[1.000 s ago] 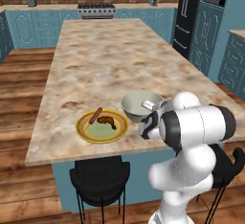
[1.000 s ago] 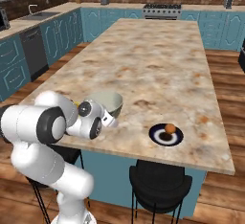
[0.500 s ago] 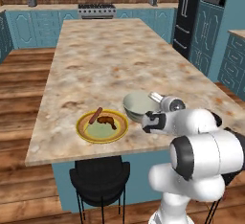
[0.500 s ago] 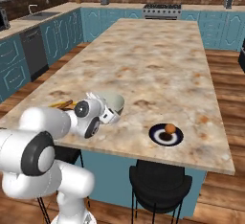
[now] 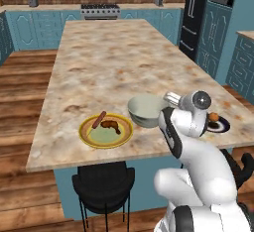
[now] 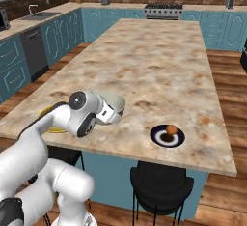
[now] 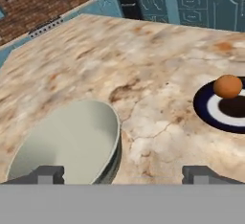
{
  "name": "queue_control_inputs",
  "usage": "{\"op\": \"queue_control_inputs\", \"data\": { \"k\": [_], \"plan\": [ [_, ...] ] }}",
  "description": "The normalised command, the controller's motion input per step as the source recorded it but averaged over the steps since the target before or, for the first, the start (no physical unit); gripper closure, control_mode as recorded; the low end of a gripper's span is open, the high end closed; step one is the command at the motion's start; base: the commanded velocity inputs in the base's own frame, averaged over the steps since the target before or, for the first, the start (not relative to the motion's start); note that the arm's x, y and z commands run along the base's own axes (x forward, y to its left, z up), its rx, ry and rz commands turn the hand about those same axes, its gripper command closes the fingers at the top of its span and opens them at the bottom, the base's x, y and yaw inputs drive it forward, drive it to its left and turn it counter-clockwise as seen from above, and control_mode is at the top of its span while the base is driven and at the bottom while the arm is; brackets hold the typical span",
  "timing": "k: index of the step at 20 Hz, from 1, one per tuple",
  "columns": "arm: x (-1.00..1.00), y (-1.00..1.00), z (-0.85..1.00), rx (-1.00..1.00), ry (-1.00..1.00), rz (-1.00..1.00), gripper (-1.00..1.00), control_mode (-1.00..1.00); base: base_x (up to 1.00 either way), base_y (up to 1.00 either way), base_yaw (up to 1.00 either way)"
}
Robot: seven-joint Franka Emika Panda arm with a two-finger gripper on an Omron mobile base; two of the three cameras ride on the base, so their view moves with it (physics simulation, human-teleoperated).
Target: Take the smaller bowl and place it next to the appetizer plate on the dining counter , and place the larger bowl next to the plate with cooked food.
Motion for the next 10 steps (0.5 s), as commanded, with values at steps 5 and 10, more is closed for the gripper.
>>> {"op": "queue_control_inputs", "data": {
  "k": [5, 10],
  "plan": [
    [-0.94, 0.56, 0.52, -0.09, 0.24, 0.17, -1.00, -1.00, 0.00, 0.00, 0.00],
    [-0.99, 0.87, 0.11, -0.16, 0.05, 0.48, -1.00, -1.00, 0.00, 0.00, 0.00]
  ]
}}
